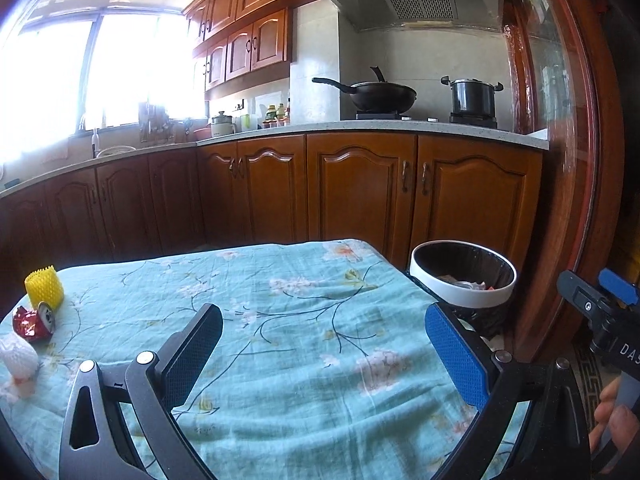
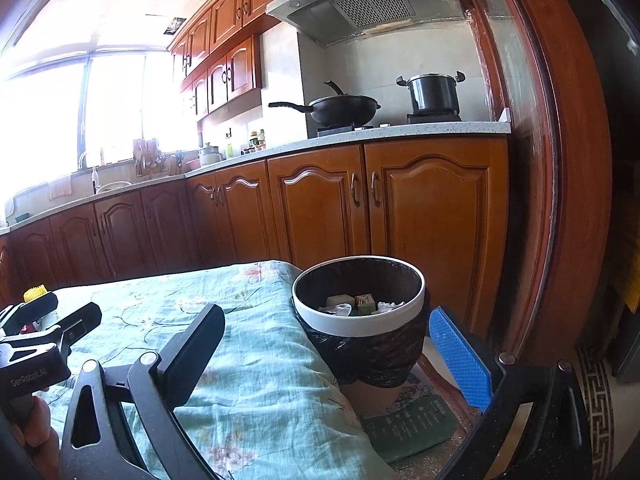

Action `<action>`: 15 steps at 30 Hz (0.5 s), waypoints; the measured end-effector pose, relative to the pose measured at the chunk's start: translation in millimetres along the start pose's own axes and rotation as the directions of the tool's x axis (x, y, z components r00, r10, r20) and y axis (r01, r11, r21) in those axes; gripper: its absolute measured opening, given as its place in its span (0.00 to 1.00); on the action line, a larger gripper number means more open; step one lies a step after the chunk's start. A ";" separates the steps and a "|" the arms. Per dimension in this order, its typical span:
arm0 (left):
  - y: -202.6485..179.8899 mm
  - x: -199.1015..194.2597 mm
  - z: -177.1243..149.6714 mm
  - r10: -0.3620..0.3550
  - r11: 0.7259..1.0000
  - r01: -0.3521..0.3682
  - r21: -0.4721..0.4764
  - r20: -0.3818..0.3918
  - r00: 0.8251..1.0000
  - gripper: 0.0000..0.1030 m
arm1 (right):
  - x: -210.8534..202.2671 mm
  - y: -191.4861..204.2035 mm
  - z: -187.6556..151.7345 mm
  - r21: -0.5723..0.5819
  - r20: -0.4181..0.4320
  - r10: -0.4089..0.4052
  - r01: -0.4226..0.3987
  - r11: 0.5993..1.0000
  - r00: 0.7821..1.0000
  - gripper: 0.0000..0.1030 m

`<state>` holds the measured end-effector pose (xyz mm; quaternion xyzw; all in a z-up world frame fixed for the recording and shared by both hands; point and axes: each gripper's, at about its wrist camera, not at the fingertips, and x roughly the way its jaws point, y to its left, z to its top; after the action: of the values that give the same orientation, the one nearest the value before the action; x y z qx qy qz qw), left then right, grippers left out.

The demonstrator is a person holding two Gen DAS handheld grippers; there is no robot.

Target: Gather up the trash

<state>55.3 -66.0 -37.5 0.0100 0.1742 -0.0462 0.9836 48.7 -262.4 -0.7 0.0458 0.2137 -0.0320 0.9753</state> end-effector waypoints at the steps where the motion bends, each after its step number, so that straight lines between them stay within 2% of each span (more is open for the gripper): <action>1: 0.4 -0.3 -0.4 0.001 1.000 -0.001 0.003 0.003 1.000 0.99 | -0.2 -0.3 -0.1 0.000 0.002 -0.001 0.001 1.000 1.000 1.00; 15: 6.5 3.1 -3.9 -0.015 1.000 0.015 0.011 0.014 1.000 0.99 | 1.1 -0.1 -1.2 -0.003 -0.004 0.004 -0.004 1.000 1.000 1.00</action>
<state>57.5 -59.7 -42.3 0.0140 0.1671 -0.0547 0.9843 49.2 -262.4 -2.2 0.0451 0.2157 -0.0296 0.9750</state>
